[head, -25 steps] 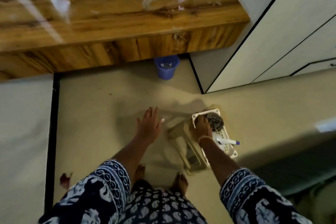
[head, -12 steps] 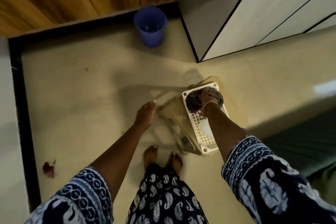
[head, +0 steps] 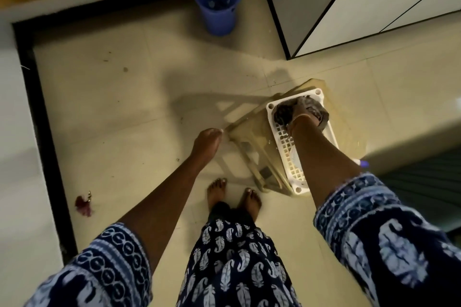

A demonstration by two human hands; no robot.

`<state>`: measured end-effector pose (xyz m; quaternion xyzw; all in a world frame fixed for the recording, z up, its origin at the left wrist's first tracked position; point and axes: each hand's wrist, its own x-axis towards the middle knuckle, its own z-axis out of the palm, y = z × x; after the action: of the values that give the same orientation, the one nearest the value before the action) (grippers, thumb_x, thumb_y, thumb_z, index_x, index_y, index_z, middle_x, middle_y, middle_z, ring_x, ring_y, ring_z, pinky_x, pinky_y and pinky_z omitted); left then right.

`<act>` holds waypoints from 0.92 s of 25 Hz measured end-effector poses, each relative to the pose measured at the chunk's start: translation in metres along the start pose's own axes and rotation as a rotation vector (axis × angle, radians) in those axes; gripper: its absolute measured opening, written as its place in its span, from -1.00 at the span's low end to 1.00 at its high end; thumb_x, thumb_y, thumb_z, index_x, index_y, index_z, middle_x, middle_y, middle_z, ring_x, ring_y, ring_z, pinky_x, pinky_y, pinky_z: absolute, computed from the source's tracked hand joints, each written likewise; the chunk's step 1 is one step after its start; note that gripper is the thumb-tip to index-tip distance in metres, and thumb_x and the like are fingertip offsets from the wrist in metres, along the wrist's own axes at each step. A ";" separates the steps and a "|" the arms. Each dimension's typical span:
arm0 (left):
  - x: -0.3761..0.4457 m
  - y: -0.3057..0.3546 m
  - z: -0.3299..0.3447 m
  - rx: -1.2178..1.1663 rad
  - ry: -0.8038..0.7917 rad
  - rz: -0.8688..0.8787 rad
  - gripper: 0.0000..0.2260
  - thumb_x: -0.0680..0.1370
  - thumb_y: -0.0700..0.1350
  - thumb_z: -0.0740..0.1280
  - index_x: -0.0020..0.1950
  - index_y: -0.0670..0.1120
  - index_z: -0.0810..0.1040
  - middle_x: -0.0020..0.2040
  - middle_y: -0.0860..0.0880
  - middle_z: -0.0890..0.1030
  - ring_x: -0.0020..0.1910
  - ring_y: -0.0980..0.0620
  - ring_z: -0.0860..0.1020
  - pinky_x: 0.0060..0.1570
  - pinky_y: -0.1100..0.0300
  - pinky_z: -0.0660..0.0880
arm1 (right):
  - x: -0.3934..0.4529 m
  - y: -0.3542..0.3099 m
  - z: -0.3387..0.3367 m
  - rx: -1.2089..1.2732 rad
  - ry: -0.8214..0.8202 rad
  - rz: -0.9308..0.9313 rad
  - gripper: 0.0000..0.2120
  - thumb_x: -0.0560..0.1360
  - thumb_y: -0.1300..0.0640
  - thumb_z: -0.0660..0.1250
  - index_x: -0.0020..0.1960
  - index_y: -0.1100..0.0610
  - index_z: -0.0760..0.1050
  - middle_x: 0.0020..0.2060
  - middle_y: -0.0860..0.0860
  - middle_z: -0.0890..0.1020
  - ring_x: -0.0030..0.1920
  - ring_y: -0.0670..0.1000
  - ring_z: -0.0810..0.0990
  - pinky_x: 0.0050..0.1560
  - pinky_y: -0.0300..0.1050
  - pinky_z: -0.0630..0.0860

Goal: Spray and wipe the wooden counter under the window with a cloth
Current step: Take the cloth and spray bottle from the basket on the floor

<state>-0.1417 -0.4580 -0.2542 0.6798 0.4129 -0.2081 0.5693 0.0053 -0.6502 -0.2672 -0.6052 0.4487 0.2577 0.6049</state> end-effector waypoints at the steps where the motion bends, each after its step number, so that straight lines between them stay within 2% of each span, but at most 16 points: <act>1: -0.008 0.007 -0.004 -0.038 0.005 -0.048 -0.70 0.47 0.09 0.23 -0.08 -0.11 0.59 -0.06 -0.20 0.63 -0.04 -0.16 0.57 -0.02 0.00 0.48 | -0.008 -0.004 0.002 0.045 0.012 0.021 -0.61 0.44 -0.07 0.39 0.18 0.05 0.39 0.16 0.04 0.58 0.10 0.10 0.57 0.06 0.08 0.57; 3: -0.024 0.020 -0.009 -0.115 0.002 -0.152 -0.73 0.58 0.02 0.23 0.05 -0.15 0.59 -0.02 -0.16 0.62 -0.07 -0.10 0.55 -0.21 0.14 0.39 | -0.042 -0.008 0.002 0.068 0.053 0.001 -0.52 0.43 -0.07 0.44 0.23 0.08 0.36 0.09 -0.01 0.57 0.06 0.02 0.56 0.07 -0.09 0.52; 4: -0.032 0.025 -0.010 -0.156 -0.023 -0.190 -0.69 0.61 0.01 0.21 0.17 -0.17 0.56 0.05 -0.17 0.61 -0.05 -0.10 0.54 -0.21 0.16 0.38 | -0.064 -0.004 0.003 0.053 0.036 -0.021 -0.47 0.40 -0.04 0.47 0.25 0.14 0.38 0.07 0.01 0.59 0.06 0.03 0.59 0.08 -0.04 0.57; 6: -0.053 0.036 -0.013 -0.299 -0.130 -0.250 -0.60 0.61 0.10 0.18 0.34 -0.10 0.47 0.16 -0.15 0.58 0.10 -0.12 0.53 -0.02 0.07 0.43 | -0.102 0.013 -0.001 0.059 -0.097 -0.040 -0.40 0.30 0.00 0.48 0.28 0.14 0.44 0.11 0.09 0.62 0.11 0.14 0.61 0.13 0.09 0.58; 8: -0.070 0.044 -0.014 -0.554 -0.261 -0.306 -0.53 0.56 0.24 0.17 0.36 0.00 0.46 0.14 -0.12 0.58 0.16 -0.15 0.51 0.14 -0.10 0.44 | -0.136 0.034 -0.009 -0.047 -0.301 0.037 -0.49 0.24 0.09 0.42 0.19 0.15 0.53 0.10 0.15 0.64 0.11 0.20 0.61 0.11 0.11 0.57; 10: -0.081 0.047 -0.015 -0.773 -0.374 -0.336 -0.43 0.49 0.31 0.23 0.32 -0.05 0.51 0.12 -0.16 0.61 0.12 -0.16 0.55 0.18 -0.12 0.46 | -0.167 0.050 -0.014 -0.206 -0.478 0.180 -0.52 0.26 0.17 0.40 0.17 0.23 0.56 0.07 0.21 0.65 0.06 0.22 0.62 0.06 0.07 0.57; 12: -0.087 0.046 -0.016 -0.796 -0.418 -0.333 -0.38 0.43 0.27 0.35 0.28 -0.17 0.52 0.14 -0.21 0.59 0.11 -0.17 0.56 0.28 -0.09 0.43 | -0.183 0.067 -0.018 -0.173 -0.574 0.267 -0.49 0.30 0.13 0.42 0.23 0.24 0.54 0.12 0.22 0.64 0.09 0.21 0.61 0.16 0.10 0.53; 13: -0.088 0.044 -0.014 -0.741 -0.402 -0.329 -0.45 0.45 0.19 0.37 0.25 -0.19 0.53 0.13 -0.22 0.59 0.09 -0.16 0.56 0.29 -0.06 0.42 | -0.183 0.076 -0.020 -0.105 -0.582 0.303 -0.48 0.31 0.11 0.43 0.25 0.24 0.53 0.15 0.21 0.62 0.12 0.21 0.60 0.22 0.12 0.50; 16: -0.086 0.036 -0.002 -0.615 -0.244 -0.304 -0.66 0.58 0.00 0.28 0.22 -0.22 0.54 0.15 -0.24 0.60 0.02 -0.14 0.60 0.05 0.05 0.52 | -0.173 0.087 -0.033 0.017 -0.449 0.275 -0.55 0.40 0.08 0.42 0.24 0.23 0.54 0.18 0.20 0.62 0.19 0.22 0.58 0.29 0.17 0.45; 18: -0.082 0.029 0.008 -0.613 -0.156 -0.318 -0.64 0.59 -0.01 0.28 0.27 -0.23 0.52 0.20 -0.25 0.59 0.07 -0.17 0.59 -0.07 0.08 0.54 | -0.163 0.085 -0.047 0.101 -0.370 0.226 -0.66 0.44 0.09 0.41 0.17 0.21 0.58 0.11 0.17 0.65 0.11 0.19 0.61 0.21 0.11 0.51; 19: -0.083 0.027 0.013 -0.610 -0.133 -0.344 -0.62 0.58 0.00 0.28 0.28 -0.23 0.52 0.20 -0.23 0.59 0.08 -0.16 0.59 -0.12 0.09 0.53 | -0.156 0.081 -0.056 0.142 -0.287 0.207 -0.75 0.46 0.12 0.39 0.10 0.20 0.58 0.02 0.15 0.67 0.02 0.14 0.63 0.10 0.05 0.55; 21: -0.078 0.022 0.022 -0.613 -0.124 -0.417 -0.60 0.58 0.03 0.27 0.27 -0.24 0.52 0.20 -0.21 0.59 0.07 -0.14 0.59 -0.11 0.08 0.52 | -0.135 0.072 -0.078 0.156 -0.086 0.141 -0.91 0.52 0.19 0.32 0.00 0.16 0.56 -0.13 0.10 0.65 -0.15 0.07 0.61 -0.09 -0.02 0.55; 23: -0.069 0.017 0.029 -0.616 -0.123 -0.491 -0.55 0.58 0.10 0.24 0.28 -0.23 0.52 0.22 -0.21 0.58 0.15 -0.15 0.57 0.05 0.03 0.51 | -0.112 0.066 -0.099 0.089 0.099 0.037 -0.88 0.54 0.20 0.32 0.07 0.15 0.51 -0.04 0.09 0.62 -0.09 0.06 0.58 -0.03 0.05 0.56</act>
<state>-0.1625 -0.5083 -0.1994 0.3445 0.5713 -0.2450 0.7035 -0.1259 -0.7109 -0.1913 -0.5812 0.5002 0.2183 0.6036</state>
